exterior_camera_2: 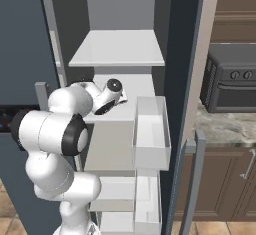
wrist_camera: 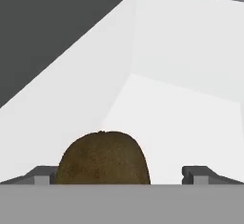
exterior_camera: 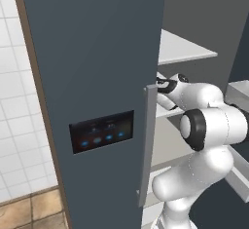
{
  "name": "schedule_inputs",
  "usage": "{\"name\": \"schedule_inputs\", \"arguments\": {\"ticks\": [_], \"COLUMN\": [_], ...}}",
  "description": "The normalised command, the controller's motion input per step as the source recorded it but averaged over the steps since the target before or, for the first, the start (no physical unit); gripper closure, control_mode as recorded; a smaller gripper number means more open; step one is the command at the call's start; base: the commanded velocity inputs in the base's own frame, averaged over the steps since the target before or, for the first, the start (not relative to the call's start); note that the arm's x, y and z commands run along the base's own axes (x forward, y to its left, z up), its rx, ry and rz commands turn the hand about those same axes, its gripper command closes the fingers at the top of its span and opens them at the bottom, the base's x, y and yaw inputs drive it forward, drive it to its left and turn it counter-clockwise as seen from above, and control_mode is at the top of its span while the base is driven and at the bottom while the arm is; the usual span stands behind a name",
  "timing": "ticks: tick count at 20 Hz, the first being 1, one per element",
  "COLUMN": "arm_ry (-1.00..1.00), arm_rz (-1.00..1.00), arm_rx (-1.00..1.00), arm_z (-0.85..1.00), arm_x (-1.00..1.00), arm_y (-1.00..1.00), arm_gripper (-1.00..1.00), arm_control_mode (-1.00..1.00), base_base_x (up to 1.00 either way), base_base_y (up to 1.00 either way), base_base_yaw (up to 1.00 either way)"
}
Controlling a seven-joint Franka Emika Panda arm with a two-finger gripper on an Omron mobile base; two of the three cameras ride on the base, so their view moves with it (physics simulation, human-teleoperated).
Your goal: Place the cold items (potato and kiwi) from the fridge in one tupperware on the dining counter. Place the warm items (kebab skewer and hot dog) in the stove area in another tupperware.
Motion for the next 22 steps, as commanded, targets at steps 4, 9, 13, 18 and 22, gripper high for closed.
{"name": "schedule_inputs", "arguments": {"ticks": [4, 9, 13, 18, 22], "arm_ry": [0.02, 0.12, 0.37, 0.17, -0.37], "arm_rz": [0.00, 0.00, 0.01, 0.04, 0.03], "arm_rx": [0.00, 0.00, 0.11, 0.17, 0.21], "arm_z": [-0.28, -0.42, -0.61, -0.56, -0.31], "arm_x": [0.33, 0.15, 0.00, -0.28, -1.00], "arm_y": [0.00, 0.01, 0.06, 0.00, -0.01], "arm_gripper": [-1.00, 1.00, 1.00, 1.00, 1.00], "arm_control_mode": [-1.00, -1.00, -1.00, -1.00, -1.00], "base_base_x": [0.00, 0.00, 0.00, 0.00, 0.00], "base_base_y": [0.00, 0.00, 0.00, 0.00, 0.00], "base_base_yaw": [0.00, 0.00, 0.00, 0.00, 0.00]}}
